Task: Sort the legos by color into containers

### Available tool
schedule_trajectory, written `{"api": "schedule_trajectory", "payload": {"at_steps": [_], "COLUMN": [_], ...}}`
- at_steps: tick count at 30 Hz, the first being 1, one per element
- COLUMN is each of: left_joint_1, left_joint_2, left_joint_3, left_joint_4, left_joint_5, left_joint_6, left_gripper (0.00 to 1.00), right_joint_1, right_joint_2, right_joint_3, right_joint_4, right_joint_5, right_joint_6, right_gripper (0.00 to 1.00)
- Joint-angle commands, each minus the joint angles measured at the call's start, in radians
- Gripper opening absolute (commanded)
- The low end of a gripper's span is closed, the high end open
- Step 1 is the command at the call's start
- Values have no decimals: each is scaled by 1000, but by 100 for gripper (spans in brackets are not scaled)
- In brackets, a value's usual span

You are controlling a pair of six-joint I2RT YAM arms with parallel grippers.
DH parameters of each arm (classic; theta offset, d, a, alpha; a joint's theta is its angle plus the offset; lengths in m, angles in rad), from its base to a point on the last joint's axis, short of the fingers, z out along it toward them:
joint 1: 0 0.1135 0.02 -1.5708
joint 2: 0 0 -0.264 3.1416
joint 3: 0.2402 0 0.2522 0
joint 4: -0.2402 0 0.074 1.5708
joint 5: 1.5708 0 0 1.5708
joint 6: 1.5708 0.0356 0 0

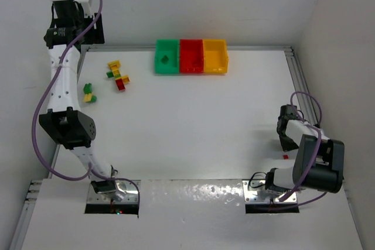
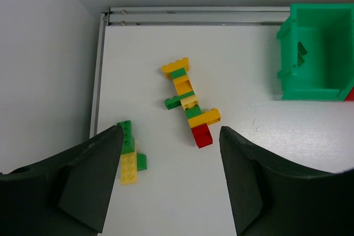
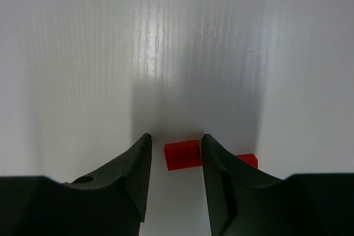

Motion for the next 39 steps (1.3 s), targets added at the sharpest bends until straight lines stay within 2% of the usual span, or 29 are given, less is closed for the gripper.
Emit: {"api": "schedule_trajectory", "payload": {"at_steps": [1, 5, 8, 11, 14, 15, 18, 25, 31, 34, 36, 37, 39], "left_joint_1": [1, 0, 1, 1, 1, 0, 0, 0, 1, 0, 1, 1, 0], "left_joint_2": [-60, -60, -59, -57, -57, -55, -55, -54, -55, -63, -74, -78, -85], "left_joint_3": [27, 24, 19, 18, 18, 18, 14, -1, -12, -33, -54, -64, -79], "left_joint_4": [49, 58, 64, 67, 72, 72, 76, 91, 118, 133, 145, 147, 145], "left_joint_5": [-4, 7, 13, 15, 16, 16, 15, 16, 16, 16, 16, 15, 10], "left_joint_6": [1, 1, -2, -3, 1, 1, 6, 6, -3, -16, -20, -22, -22], "left_gripper": [68, 68, 68, 68, 68, 69, 69, 69, 69, 69, 69, 69, 69], "right_joint_1": [-5, -5, -5, -5, -5, -5, -4, -2, 67, 181, 243, 322, 381], "right_joint_2": [7, 2, -4, -7, -10, -13, -26, -88, -110, -79, -24, 0, 54], "right_joint_3": [16, 16, 12, 7, 9, 12, 22, 58, 137, 192, 271, 341, 415], "right_joint_4": [-55, -81, -98, -92, -92, -91, -92, -48, 21, 84, 113, 126, 191], "right_joint_5": [-21, -1, 7, 4, 14, 22, 42, 60, 63, 70, 71, 73, 16], "right_joint_6": [40, 62, 79, 77, 65, 57, 24, -62, -182, -245, -295, -318, -398], "right_gripper": [40, 39, 34, 27, 16, 9, 0, 0, 0, 0, 0, 0, 0]}}
